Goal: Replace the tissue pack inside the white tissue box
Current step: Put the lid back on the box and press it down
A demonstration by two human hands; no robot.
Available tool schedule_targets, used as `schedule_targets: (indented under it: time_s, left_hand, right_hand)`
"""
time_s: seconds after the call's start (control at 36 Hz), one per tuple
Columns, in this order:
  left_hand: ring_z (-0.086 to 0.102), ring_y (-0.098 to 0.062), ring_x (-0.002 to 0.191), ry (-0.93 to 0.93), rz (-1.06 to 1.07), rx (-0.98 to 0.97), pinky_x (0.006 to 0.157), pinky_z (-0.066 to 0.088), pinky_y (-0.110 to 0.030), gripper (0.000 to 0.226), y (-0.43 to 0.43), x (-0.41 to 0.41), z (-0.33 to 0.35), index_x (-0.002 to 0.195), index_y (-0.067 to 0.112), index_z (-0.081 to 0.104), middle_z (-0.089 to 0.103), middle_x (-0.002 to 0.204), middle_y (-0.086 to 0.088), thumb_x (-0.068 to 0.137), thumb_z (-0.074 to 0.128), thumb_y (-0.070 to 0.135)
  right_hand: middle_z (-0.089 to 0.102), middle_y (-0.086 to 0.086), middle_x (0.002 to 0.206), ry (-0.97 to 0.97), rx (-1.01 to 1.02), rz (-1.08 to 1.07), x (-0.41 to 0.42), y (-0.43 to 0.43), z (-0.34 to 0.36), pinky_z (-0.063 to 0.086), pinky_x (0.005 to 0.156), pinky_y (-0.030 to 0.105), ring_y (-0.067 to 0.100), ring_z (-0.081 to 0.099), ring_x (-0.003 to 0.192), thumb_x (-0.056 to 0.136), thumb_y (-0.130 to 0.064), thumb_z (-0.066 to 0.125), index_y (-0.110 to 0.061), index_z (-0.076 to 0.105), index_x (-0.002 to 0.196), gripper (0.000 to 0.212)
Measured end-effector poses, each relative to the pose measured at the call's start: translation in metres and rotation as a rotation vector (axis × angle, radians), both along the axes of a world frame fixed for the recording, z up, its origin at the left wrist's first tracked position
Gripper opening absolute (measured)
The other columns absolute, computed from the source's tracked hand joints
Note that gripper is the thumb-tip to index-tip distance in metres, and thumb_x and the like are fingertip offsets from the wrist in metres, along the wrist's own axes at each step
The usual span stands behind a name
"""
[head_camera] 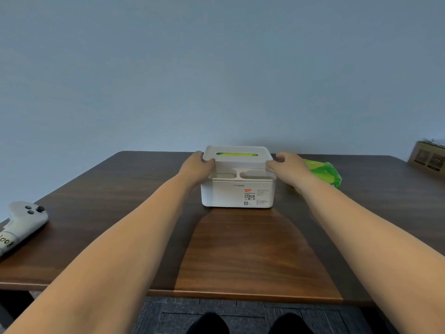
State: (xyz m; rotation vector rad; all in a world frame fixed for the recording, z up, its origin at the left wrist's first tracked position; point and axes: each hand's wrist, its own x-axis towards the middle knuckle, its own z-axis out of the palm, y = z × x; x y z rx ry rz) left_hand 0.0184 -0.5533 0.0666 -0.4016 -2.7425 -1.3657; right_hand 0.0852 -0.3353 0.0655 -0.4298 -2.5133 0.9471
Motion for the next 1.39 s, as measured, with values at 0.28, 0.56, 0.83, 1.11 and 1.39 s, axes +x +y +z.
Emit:
schedule_targets:
  time_s: [0.28,0.56,0.83,1.11,1.39]
  left_hand:
    - [0.037,-0.028,0.137,-0.002,-0.030,-0.051,0.102,0.033,-0.033,0.050,0.014,-0.016,0.007,0.147,0.011,0.029,0.036,0.152,-0.009,0.102,0.030,0.031]
    - [0.046,-0.031,0.121,0.089,-0.045,-0.144,0.087,0.033,-0.034,0.047,0.018,-0.027,-0.011,0.125,-0.004,0.042,0.045,0.135,-0.016,0.101,0.026,0.033]
    - [0.046,-0.032,0.123,0.105,-0.038,-0.258,0.095,0.038,-0.040,0.050,0.017,-0.028,-0.009,0.130,-0.002,0.041,0.041,0.142,-0.015,0.100,0.023,0.033]
    - [0.038,-0.031,0.136,-0.013,-0.048,-0.260,0.105,0.034,-0.039,0.056,0.026,-0.049,0.014,0.141,-0.001,0.035,0.038,0.149,-0.016,0.098,0.030,0.035]
    - [0.036,-0.036,0.132,-0.030,-0.086,-0.387,0.109,0.033,-0.051,0.073,0.033,-0.069,0.009,0.128,-0.006,0.038,0.036,0.144,-0.020,0.083,0.016,0.047]
  right_hand:
    - [0.062,0.013,0.111,-0.007,-0.171,0.119,-0.030,-0.001,0.002,0.042,0.082,0.034,0.027,0.057,0.105,0.098,-0.031,0.033,-0.003,0.058,0.104,0.037]
    - [0.056,0.014,0.113,-0.007,-0.088,0.092,-0.044,-0.003,-0.013,0.037,0.085,0.034,0.020,0.046,0.097,0.098,-0.028,0.027,-0.005,0.050,0.129,0.044]
    - [0.051,0.009,0.086,-0.040,0.090,0.045,-0.042,-0.006,-0.010,0.029,0.071,0.031,0.027,0.045,0.086,0.100,-0.020,0.026,-0.010,0.040,0.080,0.026]
    - [0.055,0.005,0.087,-0.158,0.016,0.115,-0.062,-0.008,0.015,0.031,0.059,0.030,0.024,0.052,0.081,0.095,-0.033,0.040,-0.006,0.048,0.101,0.029]
    - [0.046,0.014,0.104,-0.166,0.095,0.157,-0.080,-0.002,0.009,0.031,0.074,0.029,0.024,0.044,0.092,0.097,-0.035,0.035,-0.005,0.051,0.096,0.035]
